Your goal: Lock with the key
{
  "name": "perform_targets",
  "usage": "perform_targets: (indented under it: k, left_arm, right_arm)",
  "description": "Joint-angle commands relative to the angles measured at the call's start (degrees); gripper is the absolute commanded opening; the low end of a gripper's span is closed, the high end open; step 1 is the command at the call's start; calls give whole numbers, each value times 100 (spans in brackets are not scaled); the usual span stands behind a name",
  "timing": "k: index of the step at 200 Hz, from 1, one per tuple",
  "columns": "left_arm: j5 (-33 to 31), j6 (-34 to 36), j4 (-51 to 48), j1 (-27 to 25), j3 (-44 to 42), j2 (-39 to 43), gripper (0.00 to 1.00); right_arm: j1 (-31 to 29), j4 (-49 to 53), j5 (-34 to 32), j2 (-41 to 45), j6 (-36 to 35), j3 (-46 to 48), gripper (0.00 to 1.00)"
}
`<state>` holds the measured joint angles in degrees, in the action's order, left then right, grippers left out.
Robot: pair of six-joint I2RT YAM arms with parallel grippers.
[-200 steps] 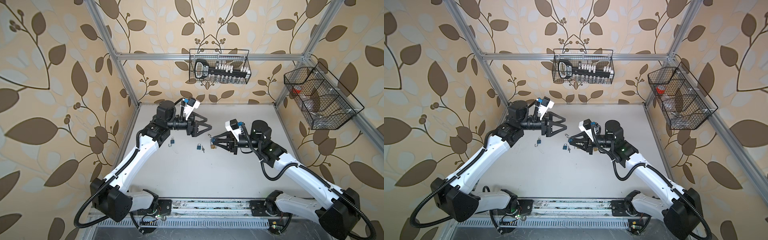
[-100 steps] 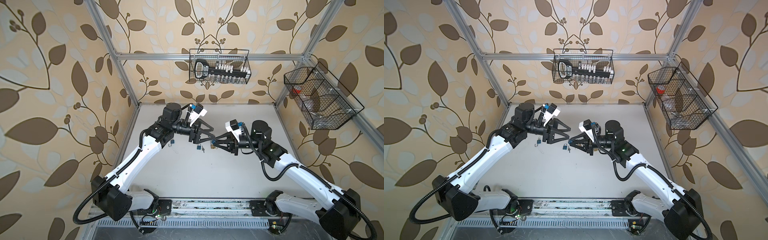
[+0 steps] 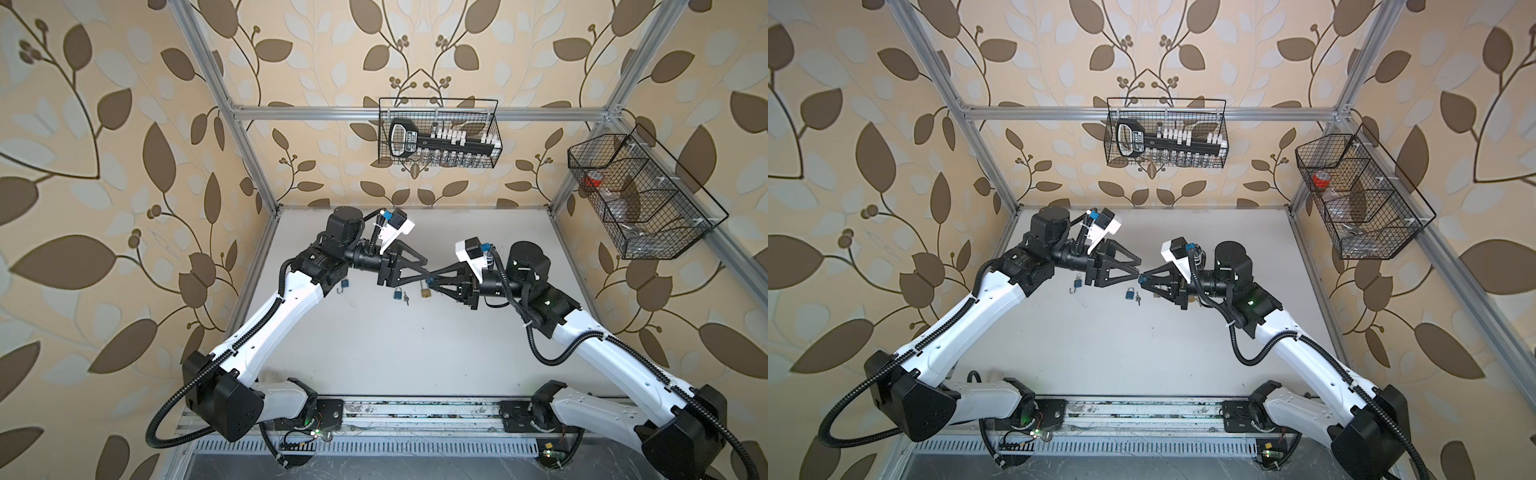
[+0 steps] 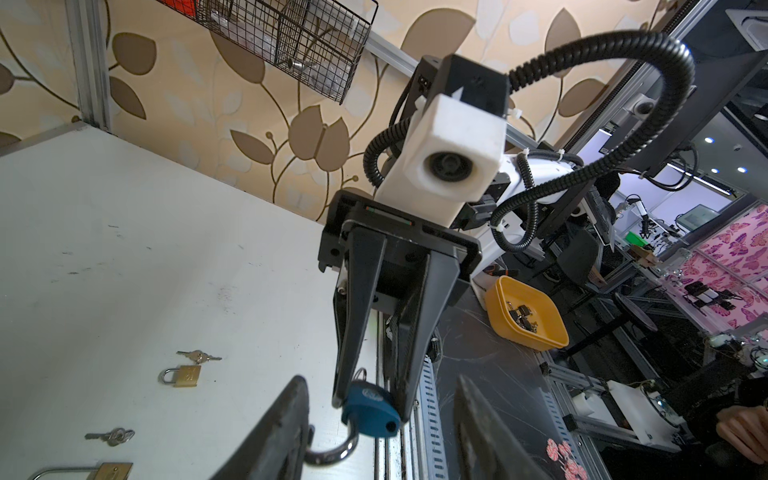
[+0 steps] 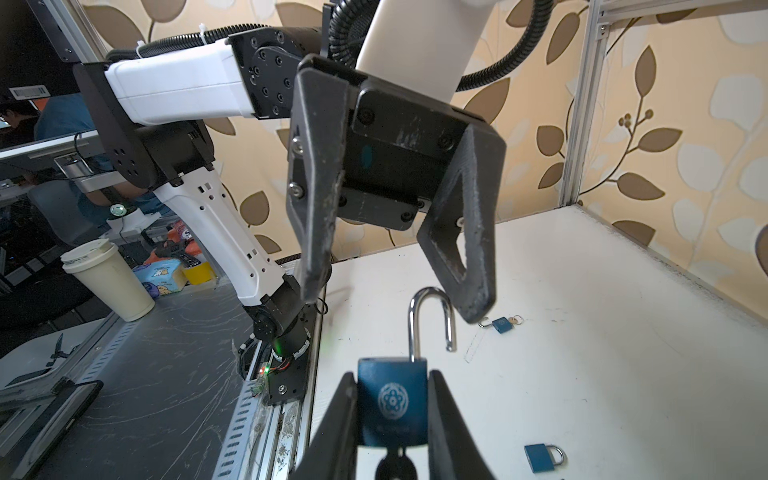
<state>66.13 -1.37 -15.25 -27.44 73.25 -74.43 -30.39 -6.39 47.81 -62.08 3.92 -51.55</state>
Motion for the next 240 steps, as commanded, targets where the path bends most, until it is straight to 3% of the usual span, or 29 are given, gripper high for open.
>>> perform_targets:
  k: [1, 63, 90, 108, 168, 203, 240]
  left_arm:
    - [295, 58, 32, -86, 155, 43, 50]
    - [194, 66, -74, -93, 209, 60, 40]
    - [-325, -14, -176, -95, 284, 96, 28]
    - [-375, -54, -171, -94, 299, 105, 28]
    - [-333, -39, -254, -90, 295, 78, 27]
    - [-329, -48, -268, -90, 306, 35, 18]
    - [-337, -48, -298, -95, 316, -1, 17]
  right_arm:
    - [51, -256, -147, 122, 132, 5, 0]
    - [71, -92, -128, 135, 11, -17, 0]
    - [66, 284, -264, 138, -497, -10, 0]
    - [61, 308, -550, 231, -605, 59, 0]
    - [66, 332, -521, 296, -647, 84, 0]
    - [66, 307, -381, 287, -648, 84, 0]
    - [61, 219, -335, 337, -586, 121, 0]
